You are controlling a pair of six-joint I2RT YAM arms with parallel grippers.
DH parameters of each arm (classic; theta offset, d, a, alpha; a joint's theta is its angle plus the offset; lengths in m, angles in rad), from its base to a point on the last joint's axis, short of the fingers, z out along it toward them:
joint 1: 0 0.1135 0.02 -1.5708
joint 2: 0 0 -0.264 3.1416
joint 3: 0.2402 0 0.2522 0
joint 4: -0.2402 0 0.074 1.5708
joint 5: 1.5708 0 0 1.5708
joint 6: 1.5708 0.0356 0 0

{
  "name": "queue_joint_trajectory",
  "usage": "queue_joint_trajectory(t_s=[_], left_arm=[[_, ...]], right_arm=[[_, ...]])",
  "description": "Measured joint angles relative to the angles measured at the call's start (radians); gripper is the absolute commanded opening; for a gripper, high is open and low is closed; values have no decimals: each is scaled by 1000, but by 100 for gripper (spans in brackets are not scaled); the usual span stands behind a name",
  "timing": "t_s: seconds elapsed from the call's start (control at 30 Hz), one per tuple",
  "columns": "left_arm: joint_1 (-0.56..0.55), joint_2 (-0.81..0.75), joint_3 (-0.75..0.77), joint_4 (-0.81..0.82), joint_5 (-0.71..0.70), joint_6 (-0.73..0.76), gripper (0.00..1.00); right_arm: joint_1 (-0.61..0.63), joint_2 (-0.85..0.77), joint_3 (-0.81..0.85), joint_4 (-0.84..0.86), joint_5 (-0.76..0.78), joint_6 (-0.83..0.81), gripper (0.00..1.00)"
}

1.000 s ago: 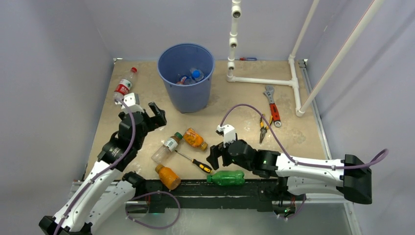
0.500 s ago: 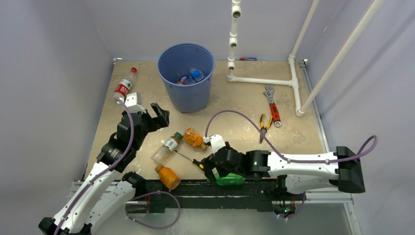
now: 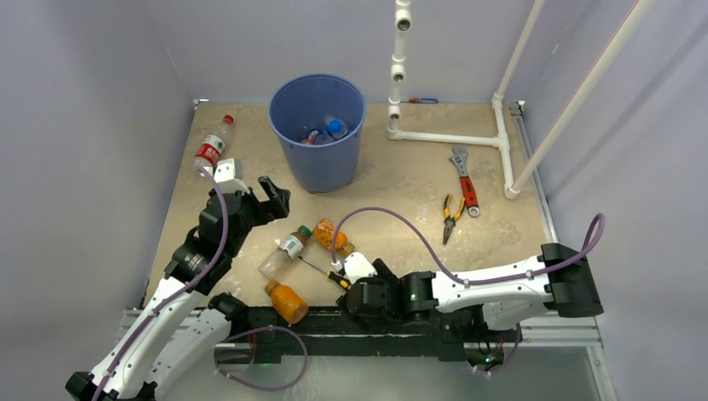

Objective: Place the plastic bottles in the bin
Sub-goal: Pick up the plastic bottle from the corner of the board.

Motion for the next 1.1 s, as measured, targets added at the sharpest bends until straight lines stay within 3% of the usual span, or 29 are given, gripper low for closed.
queue_joint_trajectory(t_s=[0.3, 0.77, 0.97, 1.1], left_arm=[[0, 6, 0, 0, 3, 0, 98], [0, 13, 0, 0, 10, 0, 97], [0, 13, 0, 0, 11, 0, 97], [0, 15, 0, 0, 12, 0, 97]], right_arm=[[36, 77, 9, -25, 62, 7, 95], [34, 157, 10, -46, 73, 35, 77], [34, 157, 10, -52, 61, 44, 86], [34, 174, 12, -59, 53, 53, 78]])
